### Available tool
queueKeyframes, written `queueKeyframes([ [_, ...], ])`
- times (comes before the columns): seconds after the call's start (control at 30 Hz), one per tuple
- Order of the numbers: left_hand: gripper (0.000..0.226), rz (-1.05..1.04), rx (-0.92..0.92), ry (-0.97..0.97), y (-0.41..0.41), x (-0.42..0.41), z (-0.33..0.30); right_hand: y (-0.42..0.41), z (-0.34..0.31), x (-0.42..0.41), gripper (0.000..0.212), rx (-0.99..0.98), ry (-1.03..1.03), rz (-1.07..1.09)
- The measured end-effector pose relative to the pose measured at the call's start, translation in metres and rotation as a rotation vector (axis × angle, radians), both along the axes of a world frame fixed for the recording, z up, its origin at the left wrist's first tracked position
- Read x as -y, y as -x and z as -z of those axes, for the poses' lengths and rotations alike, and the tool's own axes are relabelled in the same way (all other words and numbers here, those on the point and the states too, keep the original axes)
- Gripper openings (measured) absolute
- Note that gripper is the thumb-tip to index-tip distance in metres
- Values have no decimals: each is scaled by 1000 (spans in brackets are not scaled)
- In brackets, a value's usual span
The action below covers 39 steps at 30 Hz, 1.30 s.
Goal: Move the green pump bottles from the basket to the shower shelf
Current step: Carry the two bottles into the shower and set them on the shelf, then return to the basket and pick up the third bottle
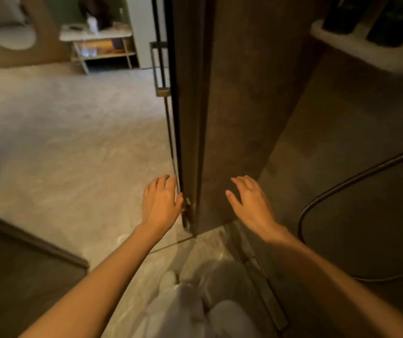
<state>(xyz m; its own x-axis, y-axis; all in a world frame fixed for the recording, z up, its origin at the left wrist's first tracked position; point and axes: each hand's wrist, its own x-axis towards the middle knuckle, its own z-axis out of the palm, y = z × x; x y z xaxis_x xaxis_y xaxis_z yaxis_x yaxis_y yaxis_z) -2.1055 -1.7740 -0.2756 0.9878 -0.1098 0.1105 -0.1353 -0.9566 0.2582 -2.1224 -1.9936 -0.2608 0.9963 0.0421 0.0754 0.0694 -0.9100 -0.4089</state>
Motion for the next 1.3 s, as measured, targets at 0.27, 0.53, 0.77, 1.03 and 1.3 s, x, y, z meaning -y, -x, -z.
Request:
queueKeyframes([
  [0.27,47,-315,-167,-89,43,-115,29,-19,28,-117,53,-185,54,-322],
  [0.53,51,-441,-121,-73,2,-230,2,-96,-3,-245,49,-104,86,-473],
  [0.77,48,-482,-24,-77,-55,-322,-25,-171,-27,-341,45,-14,62,-434],
  [1.03,47,-528,-159,-17,-104,-368,20,-219,18,-396,41,-102,43,-435],
  [1.3,46,-621,-225,-17,-225,-422,49,-363,54,-453,42,-162,88,-513],
])
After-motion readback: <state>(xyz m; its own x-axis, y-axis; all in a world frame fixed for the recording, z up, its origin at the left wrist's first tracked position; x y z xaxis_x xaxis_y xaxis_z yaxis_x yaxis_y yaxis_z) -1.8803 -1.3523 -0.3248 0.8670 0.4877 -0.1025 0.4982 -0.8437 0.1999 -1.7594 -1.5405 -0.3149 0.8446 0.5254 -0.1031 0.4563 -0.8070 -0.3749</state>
